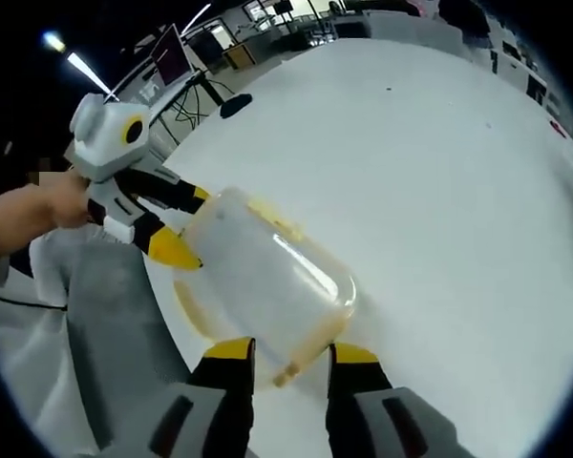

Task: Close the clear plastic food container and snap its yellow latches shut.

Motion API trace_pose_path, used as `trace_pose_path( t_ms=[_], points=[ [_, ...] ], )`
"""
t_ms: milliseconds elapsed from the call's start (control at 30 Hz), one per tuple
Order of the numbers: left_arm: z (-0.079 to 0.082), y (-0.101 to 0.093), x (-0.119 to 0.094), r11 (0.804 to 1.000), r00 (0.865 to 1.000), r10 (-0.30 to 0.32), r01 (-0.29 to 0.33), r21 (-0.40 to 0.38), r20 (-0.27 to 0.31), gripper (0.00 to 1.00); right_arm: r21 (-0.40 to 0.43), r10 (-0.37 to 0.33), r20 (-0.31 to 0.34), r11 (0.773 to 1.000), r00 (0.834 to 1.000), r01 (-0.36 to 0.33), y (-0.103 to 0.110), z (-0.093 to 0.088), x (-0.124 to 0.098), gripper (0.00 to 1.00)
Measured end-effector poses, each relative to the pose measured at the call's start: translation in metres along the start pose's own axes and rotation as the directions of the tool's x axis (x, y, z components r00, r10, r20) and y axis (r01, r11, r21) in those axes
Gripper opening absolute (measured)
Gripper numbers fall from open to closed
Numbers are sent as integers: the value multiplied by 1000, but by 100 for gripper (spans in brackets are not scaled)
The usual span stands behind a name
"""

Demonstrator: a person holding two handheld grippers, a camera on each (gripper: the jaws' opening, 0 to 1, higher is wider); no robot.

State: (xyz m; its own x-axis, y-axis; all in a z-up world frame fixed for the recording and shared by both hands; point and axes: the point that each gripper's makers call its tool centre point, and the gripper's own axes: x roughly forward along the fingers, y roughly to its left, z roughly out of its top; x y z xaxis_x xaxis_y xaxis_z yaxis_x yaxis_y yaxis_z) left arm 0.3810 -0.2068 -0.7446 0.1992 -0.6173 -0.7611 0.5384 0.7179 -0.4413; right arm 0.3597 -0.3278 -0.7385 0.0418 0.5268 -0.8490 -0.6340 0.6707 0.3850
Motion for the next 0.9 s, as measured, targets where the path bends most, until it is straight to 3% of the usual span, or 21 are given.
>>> trace_pose_path(
  t_ms=[133, 233, 300, 533, 633, 733, 833, 900],
  points=[
    [-2, -1, -2, 1000, 1000, -14, 14, 5, -2, 48, 21, 3, 11, 1000, 1000, -3, 1, 1, 0, 29],
    [-4, -2, -3, 998, 1000, -22, 23, 52, -14, 49, -20, -18, 20, 1000, 1000, 19, 2, 3, -2, 30],
    [-3, -1, -4, 996, 1000, -14, 15, 84, -9, 50, -100, -56, 24, 993, 998, 58, 0, 5, -3, 32],
    [-2, 2, -9, 986, 1000, 2, -1, 168, -4, 51, -164, -105, 5, 981, 994, 105, -2, 8, -3, 35],
    [-1, 6, -11, 973, 999, 36, -35, 229, 1, 58, -234, -134, 15, 963, 991, 134, -3, 10, -4, 37],
    [-2, 5, -13, 969, 1000, 31, -31, 245, 2, 58, -273, -151, 15, 950, 988, 149, -3, 11, -4, 38],
    [3, 7, -16, 940, 998, 53, -58, 336, 22, 57, -350, -165, 21, 923, 986, 161, -2, 14, -5, 37],
    [3, 4, -17, 937, 999, 45, -50, 345, 21, 57, -421, -176, 44, 889, 983, 178, -1, 19, -6, 35]
  ],
)
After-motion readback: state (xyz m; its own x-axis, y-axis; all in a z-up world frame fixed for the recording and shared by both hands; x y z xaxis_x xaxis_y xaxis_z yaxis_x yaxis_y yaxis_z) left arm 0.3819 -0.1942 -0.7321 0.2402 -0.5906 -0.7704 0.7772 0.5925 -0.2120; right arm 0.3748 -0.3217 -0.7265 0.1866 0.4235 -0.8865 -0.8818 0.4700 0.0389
